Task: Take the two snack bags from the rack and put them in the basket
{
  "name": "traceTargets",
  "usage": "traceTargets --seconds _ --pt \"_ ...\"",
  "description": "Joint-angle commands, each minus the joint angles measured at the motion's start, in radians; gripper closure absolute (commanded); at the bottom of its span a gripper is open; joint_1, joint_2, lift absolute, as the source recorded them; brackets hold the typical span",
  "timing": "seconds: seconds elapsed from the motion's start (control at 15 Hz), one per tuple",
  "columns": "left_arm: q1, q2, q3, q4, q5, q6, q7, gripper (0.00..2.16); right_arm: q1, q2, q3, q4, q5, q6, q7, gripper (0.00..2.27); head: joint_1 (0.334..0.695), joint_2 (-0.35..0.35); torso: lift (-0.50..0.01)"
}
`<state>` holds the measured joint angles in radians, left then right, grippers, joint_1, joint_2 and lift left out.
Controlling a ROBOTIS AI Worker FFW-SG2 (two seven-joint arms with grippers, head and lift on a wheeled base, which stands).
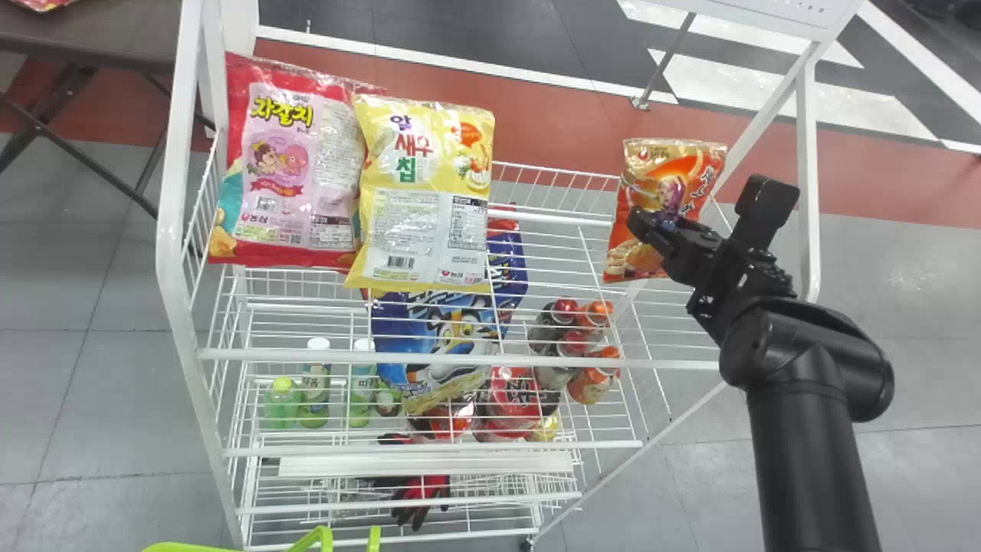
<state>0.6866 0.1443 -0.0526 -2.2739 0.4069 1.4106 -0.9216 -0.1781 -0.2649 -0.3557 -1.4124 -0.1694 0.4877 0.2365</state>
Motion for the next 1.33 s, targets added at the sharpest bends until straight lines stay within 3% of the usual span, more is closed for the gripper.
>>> traceTargets --seconds 0.0,0.47,0.93,1.27 --pt "-0.009 0.000 -0.001 0.007 0.000 0.000 0.003 1.87 0.017 -0.001 0.006 -0.019 -0.007 0.012 0.003 2.25 0.695 -0.350 -0.011" --pt "-0.021 0.000 0.011 0.014 0.007 0.000 -0.003 1.87 0.146 0.016 0.001 -0.263 -0.050 0.058 -0.019 2.25 0.695 -0.350 -0.011" --pt "-0.021 -0.008 0.059 -0.006 0.036 0.000 -0.019 1.87 0.460 0.032 -0.051 -0.706 -0.180 0.245 -0.017 2.25 0.695 -0.350 -0.011" --pt "-0.027 -0.014 0.059 -0.006 0.036 -0.006 -0.020 1.87 0.651 0.056 -0.187 -0.962 -0.357 0.564 0.023 2.25 0.695 -0.350 -0.011"
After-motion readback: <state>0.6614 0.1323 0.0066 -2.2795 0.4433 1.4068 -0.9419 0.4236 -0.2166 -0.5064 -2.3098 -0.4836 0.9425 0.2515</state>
